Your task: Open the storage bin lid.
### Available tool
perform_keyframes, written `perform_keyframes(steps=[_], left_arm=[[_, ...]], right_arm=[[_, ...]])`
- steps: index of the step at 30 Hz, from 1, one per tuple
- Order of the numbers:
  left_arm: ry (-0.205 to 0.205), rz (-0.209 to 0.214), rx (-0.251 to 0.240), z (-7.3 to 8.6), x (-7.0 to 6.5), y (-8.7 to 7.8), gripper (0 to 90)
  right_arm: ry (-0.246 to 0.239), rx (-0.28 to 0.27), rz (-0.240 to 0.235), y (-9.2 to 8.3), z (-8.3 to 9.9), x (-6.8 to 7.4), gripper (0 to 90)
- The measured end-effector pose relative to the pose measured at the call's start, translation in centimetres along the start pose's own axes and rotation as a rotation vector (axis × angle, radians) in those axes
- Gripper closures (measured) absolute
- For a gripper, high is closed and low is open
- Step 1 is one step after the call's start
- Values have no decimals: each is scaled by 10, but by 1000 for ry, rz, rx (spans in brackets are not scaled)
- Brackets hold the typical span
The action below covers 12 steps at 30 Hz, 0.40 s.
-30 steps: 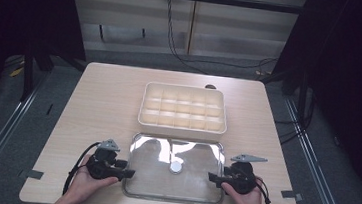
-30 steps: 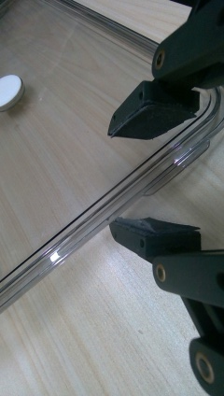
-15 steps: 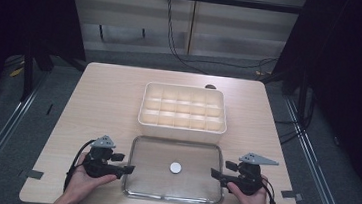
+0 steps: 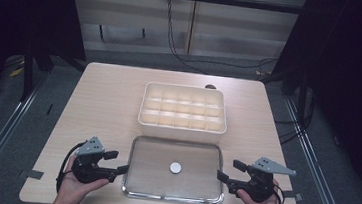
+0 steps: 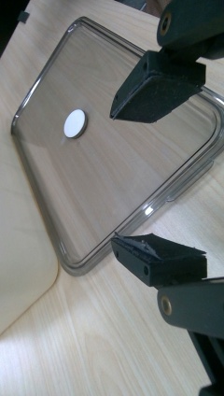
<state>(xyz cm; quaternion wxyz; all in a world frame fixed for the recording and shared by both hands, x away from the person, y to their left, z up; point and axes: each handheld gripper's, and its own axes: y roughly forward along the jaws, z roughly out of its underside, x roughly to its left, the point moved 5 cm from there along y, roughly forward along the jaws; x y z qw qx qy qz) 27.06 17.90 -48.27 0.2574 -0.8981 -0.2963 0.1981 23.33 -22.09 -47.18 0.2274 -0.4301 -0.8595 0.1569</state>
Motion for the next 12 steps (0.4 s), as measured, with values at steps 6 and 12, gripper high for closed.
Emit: perform_keyframes(steps=[6,12], left_arm=[[-26,-33,-56,10,9,-22,313],[-68,-67,-140,5,21,-30,298]], right_arm=[[-9,-69,34,-15,-9,-3,214],[-6,-93,67,-23,-11,-13,222]])
